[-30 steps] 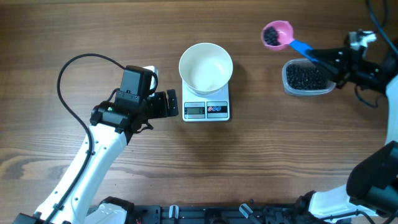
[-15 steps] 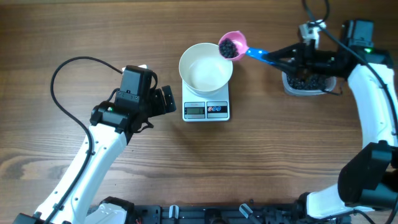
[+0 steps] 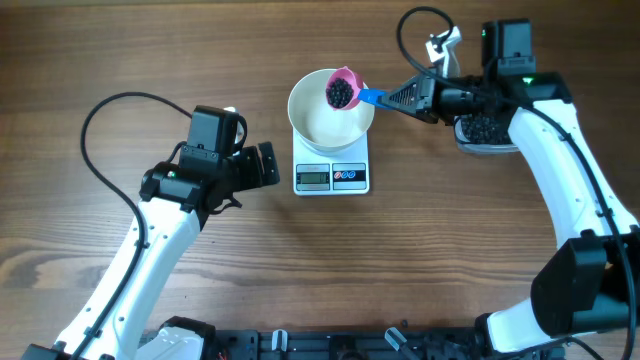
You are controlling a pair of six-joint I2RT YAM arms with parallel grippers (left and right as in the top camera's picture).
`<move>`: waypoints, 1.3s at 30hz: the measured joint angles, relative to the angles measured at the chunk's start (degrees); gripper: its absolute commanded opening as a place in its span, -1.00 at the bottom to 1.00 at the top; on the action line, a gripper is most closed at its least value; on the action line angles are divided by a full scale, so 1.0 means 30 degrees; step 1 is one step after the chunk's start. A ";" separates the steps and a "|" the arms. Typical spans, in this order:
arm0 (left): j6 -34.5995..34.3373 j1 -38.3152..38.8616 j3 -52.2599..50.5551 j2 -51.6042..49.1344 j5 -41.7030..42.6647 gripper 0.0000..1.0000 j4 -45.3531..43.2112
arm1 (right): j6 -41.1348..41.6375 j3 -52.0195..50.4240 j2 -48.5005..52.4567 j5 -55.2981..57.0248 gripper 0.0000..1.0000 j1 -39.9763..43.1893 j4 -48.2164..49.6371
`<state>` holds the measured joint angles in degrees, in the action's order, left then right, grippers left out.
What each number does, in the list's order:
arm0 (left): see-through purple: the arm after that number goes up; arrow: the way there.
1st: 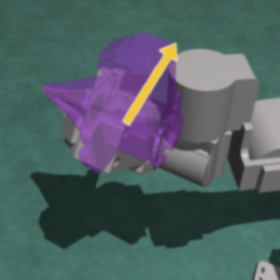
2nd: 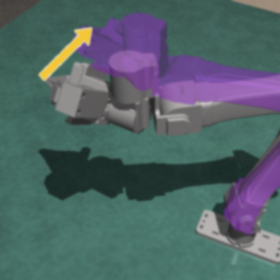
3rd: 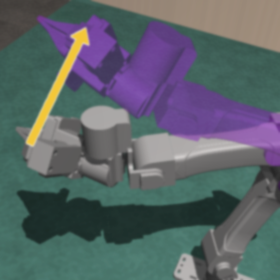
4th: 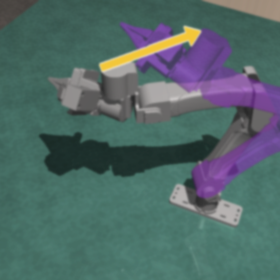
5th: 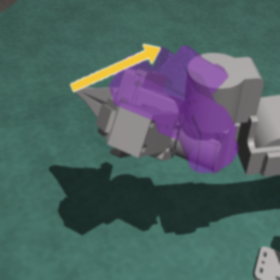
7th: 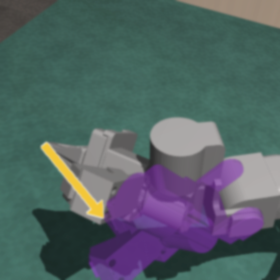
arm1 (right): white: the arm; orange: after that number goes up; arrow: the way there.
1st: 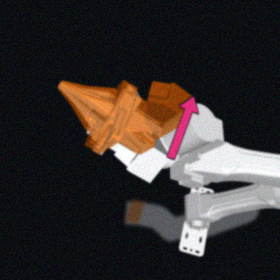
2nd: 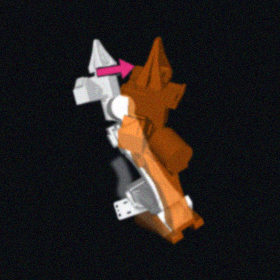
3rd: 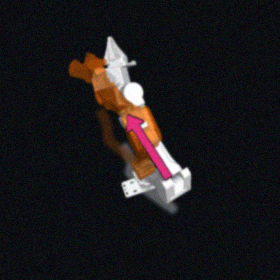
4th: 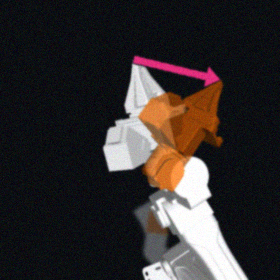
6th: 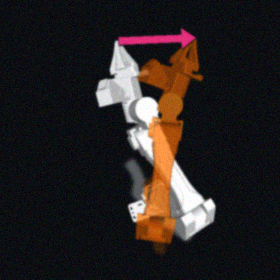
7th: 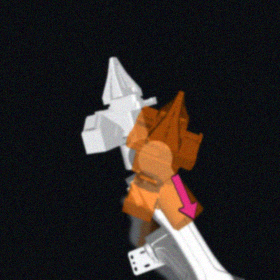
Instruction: Scoop item into bowl and weigh 150g on scale
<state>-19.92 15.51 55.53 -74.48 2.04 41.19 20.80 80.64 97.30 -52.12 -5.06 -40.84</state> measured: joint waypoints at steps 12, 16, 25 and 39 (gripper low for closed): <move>0.4364 0.0007 0.0000 0.0000 0.4087 1.00 0.0124 | 0.0138 0.0000 0.0000 0.1362 -0.91 -0.0270 0.0933; 0.5960 0.0342 0.0007 0.0000 0.4554 1.00 0.1027 | 0.0350 0.0000 0.0000 0.1457 -0.91 -0.0270 0.1246; 0.6346 0.2244 -0.0889 0.0000 0.4634 1.00 0.1705 | 0.0947 -0.0007 0.0000 0.1537 -0.91 -0.0270 0.1916; 0.4444 0.2798 -0.1326 0.4699 0.2193 1.00 0.2382 | 0.1151 0.0000 0.0000 0.1537 -0.91 -0.0270 0.1996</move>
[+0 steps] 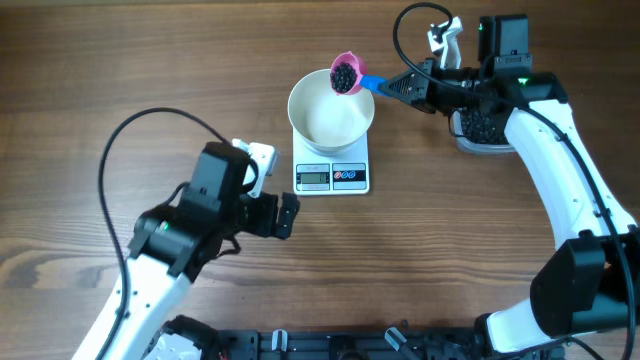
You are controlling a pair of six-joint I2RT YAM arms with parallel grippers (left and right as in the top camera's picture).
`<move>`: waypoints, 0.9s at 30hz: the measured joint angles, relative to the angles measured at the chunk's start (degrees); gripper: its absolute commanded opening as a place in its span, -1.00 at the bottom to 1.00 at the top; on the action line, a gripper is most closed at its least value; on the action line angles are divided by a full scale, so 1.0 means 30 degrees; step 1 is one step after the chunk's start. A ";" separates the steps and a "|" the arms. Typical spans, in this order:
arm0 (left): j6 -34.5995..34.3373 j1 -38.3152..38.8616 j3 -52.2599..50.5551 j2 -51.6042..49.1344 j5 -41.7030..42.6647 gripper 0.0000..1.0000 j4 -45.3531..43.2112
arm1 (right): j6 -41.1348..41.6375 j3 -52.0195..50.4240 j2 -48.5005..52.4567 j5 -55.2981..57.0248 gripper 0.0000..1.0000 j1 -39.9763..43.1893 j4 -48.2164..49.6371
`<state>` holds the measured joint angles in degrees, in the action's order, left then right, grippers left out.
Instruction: Scoop item into bowl and weigh 150g on scale
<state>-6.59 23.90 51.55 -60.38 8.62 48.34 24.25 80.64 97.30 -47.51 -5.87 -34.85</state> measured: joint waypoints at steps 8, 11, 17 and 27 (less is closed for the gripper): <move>-0.0219 0.0000 -0.1319 -0.0495 -0.0503 1.00 -0.2084 | 0.0000 -0.0007 0.0000 -0.0015 -0.91 0.0000 0.0095; -0.0284 0.0000 -0.1355 -0.0925 -0.0517 1.00 -0.2667 | 0.0000 -0.0007 0.0000 -0.0015 -0.92 0.0000 0.0095; -0.0350 0.0000 -0.1362 -0.1056 -0.0517 1.00 -0.3271 | 0.0000 -0.0007 0.0000 -0.0022 -0.91 0.0000 0.0153; -0.0044 0.0000 -0.1362 -0.1056 -0.0255 1.00 -0.4612 | 0.0000 -0.0007 0.0000 -0.0022 -0.91 0.0000 0.0233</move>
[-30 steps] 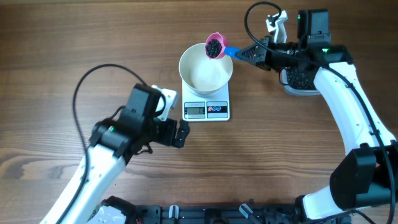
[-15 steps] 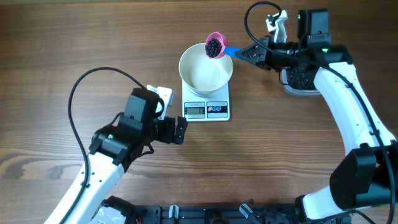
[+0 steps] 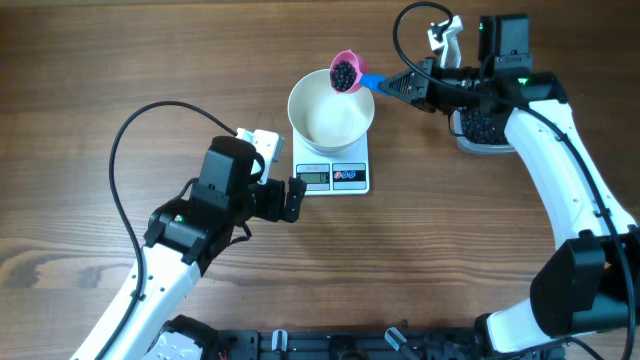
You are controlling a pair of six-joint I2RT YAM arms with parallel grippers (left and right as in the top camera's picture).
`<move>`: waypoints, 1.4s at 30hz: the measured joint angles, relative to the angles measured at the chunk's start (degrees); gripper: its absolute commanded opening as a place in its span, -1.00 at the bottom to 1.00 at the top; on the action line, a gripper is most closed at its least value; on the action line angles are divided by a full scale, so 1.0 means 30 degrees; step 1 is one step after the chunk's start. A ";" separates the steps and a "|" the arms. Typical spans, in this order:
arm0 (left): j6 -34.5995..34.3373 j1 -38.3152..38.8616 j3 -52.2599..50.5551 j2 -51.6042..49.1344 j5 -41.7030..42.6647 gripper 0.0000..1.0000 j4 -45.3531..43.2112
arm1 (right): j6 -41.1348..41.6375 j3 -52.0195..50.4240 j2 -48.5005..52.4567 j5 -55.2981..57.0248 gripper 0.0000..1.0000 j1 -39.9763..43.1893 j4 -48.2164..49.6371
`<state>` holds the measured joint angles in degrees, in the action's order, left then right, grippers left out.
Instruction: Scoop item into bowl and weigh 150g on scale
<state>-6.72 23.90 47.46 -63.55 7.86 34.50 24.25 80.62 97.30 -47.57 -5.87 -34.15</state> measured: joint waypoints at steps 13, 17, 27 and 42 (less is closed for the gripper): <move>0.0801 0.0007 0.0000 0.0000 0.0539 1.00 -0.0131 | 0.0364 0.0000 0.0000 0.0000 -0.91 0.0000 0.0131; 0.0867 0.0080 0.0000 0.0000 0.0525 1.00 -0.0226 | 0.0423 0.0000 0.0000 0.0000 -0.91 0.0000 0.0131; 0.0860 0.0831 0.0000 0.0000 0.0306 1.00 -0.0226 | 0.0423 0.0000 0.0000 -0.0007 -0.91 0.0000 0.0131; 0.0867 0.0874 0.2288 -0.1341 -0.0831 1.00 0.2798 | 0.0423 0.0000 0.0000 -0.0233 -0.91 0.0000 0.0131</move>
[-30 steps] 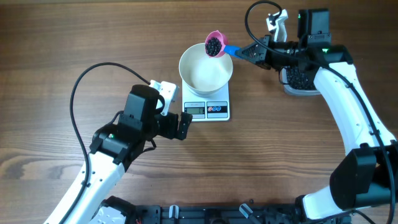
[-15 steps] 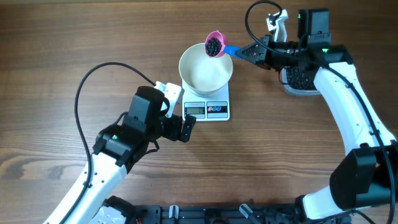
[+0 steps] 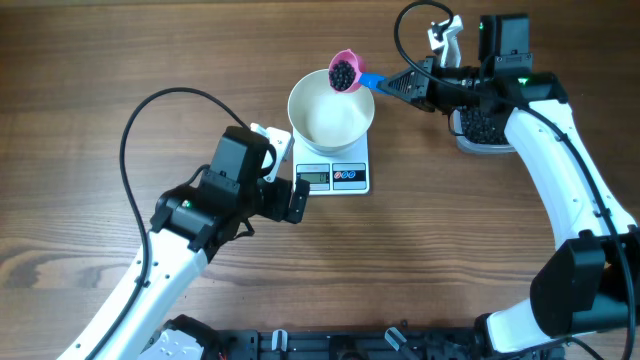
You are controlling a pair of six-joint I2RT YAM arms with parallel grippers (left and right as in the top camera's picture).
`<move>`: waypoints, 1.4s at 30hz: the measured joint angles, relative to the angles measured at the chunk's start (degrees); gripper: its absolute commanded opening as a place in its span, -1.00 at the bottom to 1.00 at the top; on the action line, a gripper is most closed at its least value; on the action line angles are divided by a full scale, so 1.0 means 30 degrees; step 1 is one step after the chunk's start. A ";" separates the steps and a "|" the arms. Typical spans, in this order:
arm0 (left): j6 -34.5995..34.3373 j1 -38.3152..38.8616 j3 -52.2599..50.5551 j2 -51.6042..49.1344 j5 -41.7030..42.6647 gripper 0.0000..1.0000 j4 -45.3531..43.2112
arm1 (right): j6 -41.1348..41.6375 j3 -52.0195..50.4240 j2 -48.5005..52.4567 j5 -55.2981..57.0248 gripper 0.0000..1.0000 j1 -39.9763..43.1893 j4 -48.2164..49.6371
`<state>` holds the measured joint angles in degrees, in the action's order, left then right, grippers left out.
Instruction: Scoop item into bowl and weigh 150g on scale
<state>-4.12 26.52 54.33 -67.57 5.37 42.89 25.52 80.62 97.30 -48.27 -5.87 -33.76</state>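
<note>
A white bowl [image 3: 330,115] stands on a small white scale [image 3: 332,177] at the table's middle. Over the bowl's far right rim hangs a pink scoop [image 3: 344,73] with a blue handle, filled with dark beads. My right gripper [image 3: 392,88] is shut on that handle. Behind the right arm sits a container of dark beads [image 3: 484,128], partly hidden. My left gripper [image 3: 299,199] is just left of the scale's front, close to its display; whether its fingers are open cannot be told from above.
Black cables loop from both arms over the wooden table [image 3: 120,60]. The arm bases and a black rail [image 3: 330,345] line the near edge.
My left gripper has shifted slightly right and up, closer to the scale's left front corner. The right gripper and the loaded scoop have stayed put above the bowl's rim.
At first the scoop with beads was over the bowl's right side and my left arm was well left of the scale. The scoop then sat higher over the far rim and stayed there. Meanwhile my left gripper came step by step toward the scale.
</note>
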 measured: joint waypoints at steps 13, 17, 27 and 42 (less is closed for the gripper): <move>0.0000 0.0000 0.0022 -0.0656 0.0015 1.00 0.0000 | 0.0000 0.0000 0.0000 -0.0335 -0.91 0.0000 0.0000; 0.0219 0.0000 0.0022 -0.0656 0.0015 1.00 -0.0007 | 0.0000 0.0000 0.0000 -0.0335 -0.92 0.0000 0.0000; 0.1333 0.0000 0.0022 -0.0656 0.0954 1.00 -0.0430 | 0.0000 0.0000 0.0000 -0.0335 -0.91 0.0000 0.0000; 0.1290 0.0000 0.0022 -0.0656 0.0867 1.00 -0.0437 | 0.0000 0.0000 0.0000 -0.0342 -0.91 0.0000 0.0000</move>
<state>-0.25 26.52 54.39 -69.54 7.97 41.58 25.52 80.62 97.30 -49.30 -5.87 -33.76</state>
